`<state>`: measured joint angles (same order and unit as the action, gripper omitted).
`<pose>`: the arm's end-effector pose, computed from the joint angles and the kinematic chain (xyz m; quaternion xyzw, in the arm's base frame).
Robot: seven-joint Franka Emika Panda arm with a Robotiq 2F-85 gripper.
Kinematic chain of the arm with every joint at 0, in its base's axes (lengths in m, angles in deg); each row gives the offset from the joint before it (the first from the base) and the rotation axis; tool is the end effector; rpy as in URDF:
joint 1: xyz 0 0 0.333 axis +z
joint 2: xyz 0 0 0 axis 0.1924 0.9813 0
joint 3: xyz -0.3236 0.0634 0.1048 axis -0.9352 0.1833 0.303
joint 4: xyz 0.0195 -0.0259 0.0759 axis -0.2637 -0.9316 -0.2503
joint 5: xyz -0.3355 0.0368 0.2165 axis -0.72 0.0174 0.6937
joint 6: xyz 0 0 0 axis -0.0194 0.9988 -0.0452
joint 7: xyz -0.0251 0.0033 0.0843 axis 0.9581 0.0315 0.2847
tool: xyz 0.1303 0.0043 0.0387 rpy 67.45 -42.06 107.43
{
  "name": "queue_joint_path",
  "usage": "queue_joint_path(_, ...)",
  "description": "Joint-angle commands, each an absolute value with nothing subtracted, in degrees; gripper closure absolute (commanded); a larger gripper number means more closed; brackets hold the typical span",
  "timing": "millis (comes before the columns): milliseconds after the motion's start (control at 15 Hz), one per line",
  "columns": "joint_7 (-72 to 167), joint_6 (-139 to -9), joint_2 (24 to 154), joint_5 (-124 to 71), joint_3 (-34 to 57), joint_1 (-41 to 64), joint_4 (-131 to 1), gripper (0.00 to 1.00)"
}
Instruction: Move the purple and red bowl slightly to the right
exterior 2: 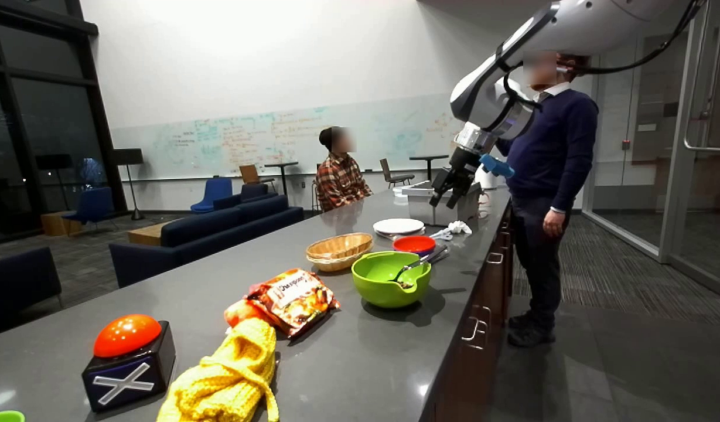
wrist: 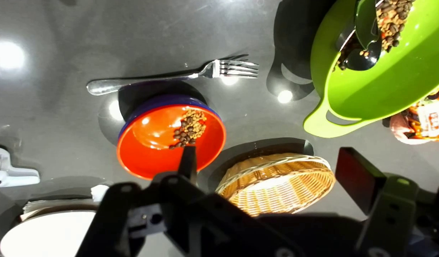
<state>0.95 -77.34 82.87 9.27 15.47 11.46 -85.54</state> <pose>0.6378 0.0209 0.4033 -0.9535 -0.1718 -0.1882 0.1608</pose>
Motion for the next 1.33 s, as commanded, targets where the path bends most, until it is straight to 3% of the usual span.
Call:
queue_joint_path(0,1.3,-77.4,82.9,8.8,17.1,9.9,-85.5,0.0)
queue_joint_path(1267,1.3,-86.0,93.2,6.0,19.8,7.7,-80.4,0.0)
